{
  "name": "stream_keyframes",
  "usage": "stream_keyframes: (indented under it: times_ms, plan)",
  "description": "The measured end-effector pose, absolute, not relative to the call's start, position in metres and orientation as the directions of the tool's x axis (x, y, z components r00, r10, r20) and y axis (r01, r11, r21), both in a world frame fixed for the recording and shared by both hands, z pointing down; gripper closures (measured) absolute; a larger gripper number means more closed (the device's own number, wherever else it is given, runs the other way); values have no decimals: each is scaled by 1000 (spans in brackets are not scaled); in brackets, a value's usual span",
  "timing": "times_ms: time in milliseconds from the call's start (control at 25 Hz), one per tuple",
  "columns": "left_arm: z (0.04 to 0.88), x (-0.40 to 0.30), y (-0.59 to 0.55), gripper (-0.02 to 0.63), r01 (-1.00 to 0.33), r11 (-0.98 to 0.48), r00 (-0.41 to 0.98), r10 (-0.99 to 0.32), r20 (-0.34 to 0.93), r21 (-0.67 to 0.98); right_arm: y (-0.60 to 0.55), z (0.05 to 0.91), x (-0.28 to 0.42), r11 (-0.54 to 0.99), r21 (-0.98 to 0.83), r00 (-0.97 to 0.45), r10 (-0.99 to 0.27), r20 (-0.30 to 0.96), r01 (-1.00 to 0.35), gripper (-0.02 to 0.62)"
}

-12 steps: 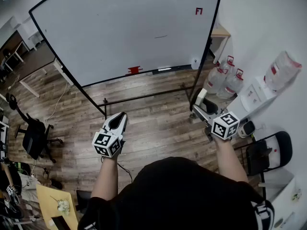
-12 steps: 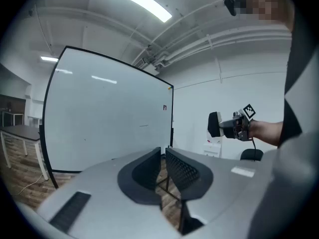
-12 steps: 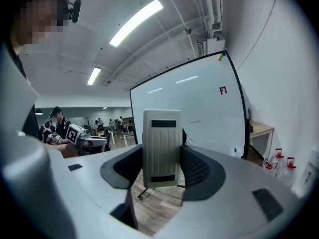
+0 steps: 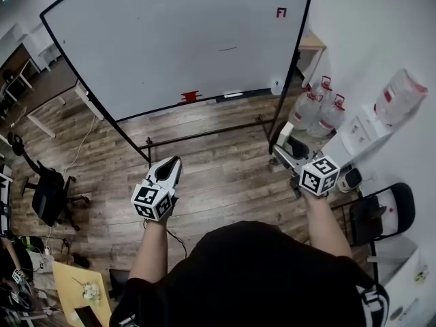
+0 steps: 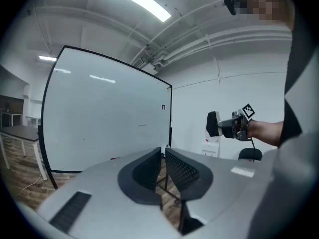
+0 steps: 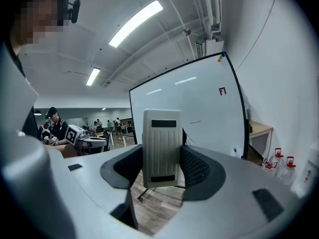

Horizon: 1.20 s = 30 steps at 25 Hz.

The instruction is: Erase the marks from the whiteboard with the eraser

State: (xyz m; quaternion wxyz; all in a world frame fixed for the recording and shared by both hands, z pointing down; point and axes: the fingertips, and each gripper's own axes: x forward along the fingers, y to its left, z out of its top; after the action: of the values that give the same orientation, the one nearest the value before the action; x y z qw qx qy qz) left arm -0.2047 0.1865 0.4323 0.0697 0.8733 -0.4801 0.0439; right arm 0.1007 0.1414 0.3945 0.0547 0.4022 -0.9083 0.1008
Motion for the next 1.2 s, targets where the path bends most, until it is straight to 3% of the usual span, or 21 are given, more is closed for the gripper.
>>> stream_keyframes:
  times_ms: [1200]
  plan:
    - [445,-192,157,568,-834,-545,550,-809,205,86,114,400,112,654,-158,-673,-718,179,-740,365]
